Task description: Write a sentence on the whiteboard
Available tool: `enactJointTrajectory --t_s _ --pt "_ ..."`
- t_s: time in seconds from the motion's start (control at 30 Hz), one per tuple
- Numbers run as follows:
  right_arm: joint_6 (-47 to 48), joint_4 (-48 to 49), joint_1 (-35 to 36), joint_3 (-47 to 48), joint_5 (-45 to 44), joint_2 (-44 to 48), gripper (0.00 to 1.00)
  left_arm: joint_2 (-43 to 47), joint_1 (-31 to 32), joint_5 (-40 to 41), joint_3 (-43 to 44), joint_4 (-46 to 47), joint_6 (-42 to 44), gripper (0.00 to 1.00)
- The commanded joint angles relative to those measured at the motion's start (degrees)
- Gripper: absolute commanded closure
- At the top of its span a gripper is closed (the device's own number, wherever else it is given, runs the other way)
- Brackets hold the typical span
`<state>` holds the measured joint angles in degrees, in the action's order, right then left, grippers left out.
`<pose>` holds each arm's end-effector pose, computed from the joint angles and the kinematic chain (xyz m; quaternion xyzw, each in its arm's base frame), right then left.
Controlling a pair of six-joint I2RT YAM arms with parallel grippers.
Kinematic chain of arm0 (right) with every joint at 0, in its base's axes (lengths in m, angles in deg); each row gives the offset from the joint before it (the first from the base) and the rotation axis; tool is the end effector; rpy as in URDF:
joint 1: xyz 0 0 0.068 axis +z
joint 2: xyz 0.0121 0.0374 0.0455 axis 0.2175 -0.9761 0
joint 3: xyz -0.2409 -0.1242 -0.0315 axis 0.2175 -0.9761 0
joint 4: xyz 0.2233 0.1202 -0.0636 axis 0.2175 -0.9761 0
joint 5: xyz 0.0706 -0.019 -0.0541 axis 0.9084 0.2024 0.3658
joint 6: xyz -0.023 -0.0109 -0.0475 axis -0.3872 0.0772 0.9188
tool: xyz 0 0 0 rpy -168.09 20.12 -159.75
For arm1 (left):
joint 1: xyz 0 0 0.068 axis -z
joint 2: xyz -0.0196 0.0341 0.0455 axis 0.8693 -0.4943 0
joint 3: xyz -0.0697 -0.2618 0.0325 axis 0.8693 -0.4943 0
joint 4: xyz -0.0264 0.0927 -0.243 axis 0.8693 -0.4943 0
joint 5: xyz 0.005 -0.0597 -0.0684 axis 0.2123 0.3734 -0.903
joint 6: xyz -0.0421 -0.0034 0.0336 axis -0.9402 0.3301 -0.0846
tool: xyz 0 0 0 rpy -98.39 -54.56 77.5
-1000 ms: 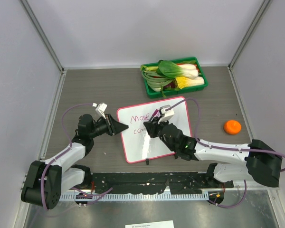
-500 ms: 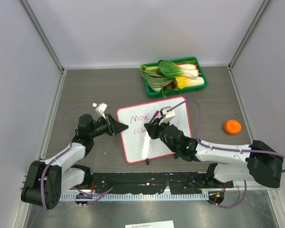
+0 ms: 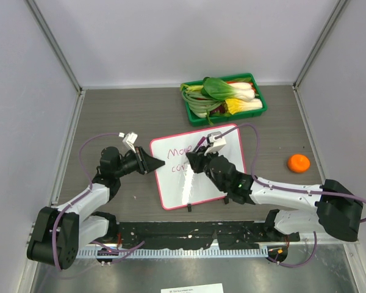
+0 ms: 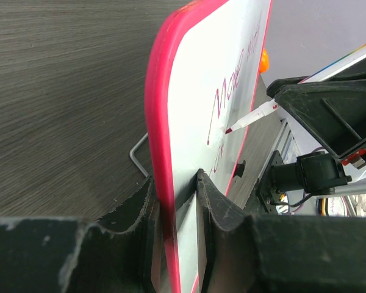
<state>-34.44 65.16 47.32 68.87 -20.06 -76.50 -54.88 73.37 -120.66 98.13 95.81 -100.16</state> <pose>0.1480 0.2203 0.2455 -0.0565 0.7617 0.2824 0.5805 0.1976 -0.0701 0.1889 0.0374 0.7732 -0.5075 0.3784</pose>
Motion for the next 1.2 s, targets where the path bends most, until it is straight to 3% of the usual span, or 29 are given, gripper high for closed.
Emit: enactJointTrajectory --t_s 0.0,0.83,1.17 --pt "0.6 0.5 -0.6 2.5 -1.7 -0.5 0.99 0.3 -0.2 5.2 -1.1 -3.0 6.6 1.00" --pt "-2.5 -2.6 -0.7 -3.3 2.2 2.8 0.99 0.2 -0.2 5.3 -1.0 -3.0 6.7 1.00" --pt "-1.2 -2.9 -0.7 -0.8 2.5 7.2 0.99 0.3 -0.2 5.3 -1.0 -2.9 6.7 1.00"
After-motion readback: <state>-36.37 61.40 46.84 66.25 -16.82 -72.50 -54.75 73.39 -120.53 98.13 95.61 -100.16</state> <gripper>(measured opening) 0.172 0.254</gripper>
